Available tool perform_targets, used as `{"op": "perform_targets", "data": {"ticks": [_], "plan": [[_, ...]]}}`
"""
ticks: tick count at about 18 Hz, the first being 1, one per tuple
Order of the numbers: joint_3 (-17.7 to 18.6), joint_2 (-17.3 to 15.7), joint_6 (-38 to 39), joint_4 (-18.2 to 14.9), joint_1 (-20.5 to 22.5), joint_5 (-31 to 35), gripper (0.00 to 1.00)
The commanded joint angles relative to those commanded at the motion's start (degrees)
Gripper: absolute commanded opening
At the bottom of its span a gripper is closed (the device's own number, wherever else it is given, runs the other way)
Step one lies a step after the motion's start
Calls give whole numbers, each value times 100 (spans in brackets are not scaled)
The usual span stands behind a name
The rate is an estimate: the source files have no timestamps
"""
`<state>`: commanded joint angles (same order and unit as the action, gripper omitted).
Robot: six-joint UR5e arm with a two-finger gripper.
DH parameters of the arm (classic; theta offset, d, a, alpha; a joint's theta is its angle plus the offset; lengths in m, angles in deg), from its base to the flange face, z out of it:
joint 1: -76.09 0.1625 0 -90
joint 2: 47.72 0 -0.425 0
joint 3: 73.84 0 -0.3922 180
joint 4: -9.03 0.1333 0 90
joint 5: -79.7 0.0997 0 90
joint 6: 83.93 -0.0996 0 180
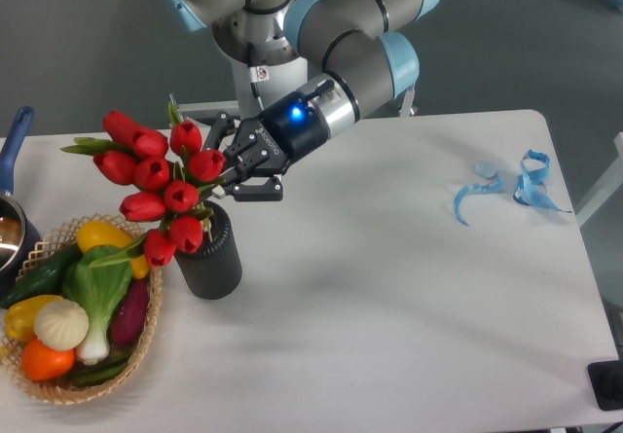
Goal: Insert the flowers into the vase
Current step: 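Lower the tulip stems down into the black vase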
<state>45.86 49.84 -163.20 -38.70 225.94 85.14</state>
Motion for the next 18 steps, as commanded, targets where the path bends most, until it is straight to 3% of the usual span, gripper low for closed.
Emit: {"op": "perform_targets", "data": {"ticks": [7,13,14,16,18], "plan": [[290,141,-536,0,-79,317,9],[563,185,-1011,9,-79,317,17],[572,202,-1037,9,-79,317,20],[572,272,-1090,18,-79,317,42],[572,264,-1090,9,-70,369,54]]}}
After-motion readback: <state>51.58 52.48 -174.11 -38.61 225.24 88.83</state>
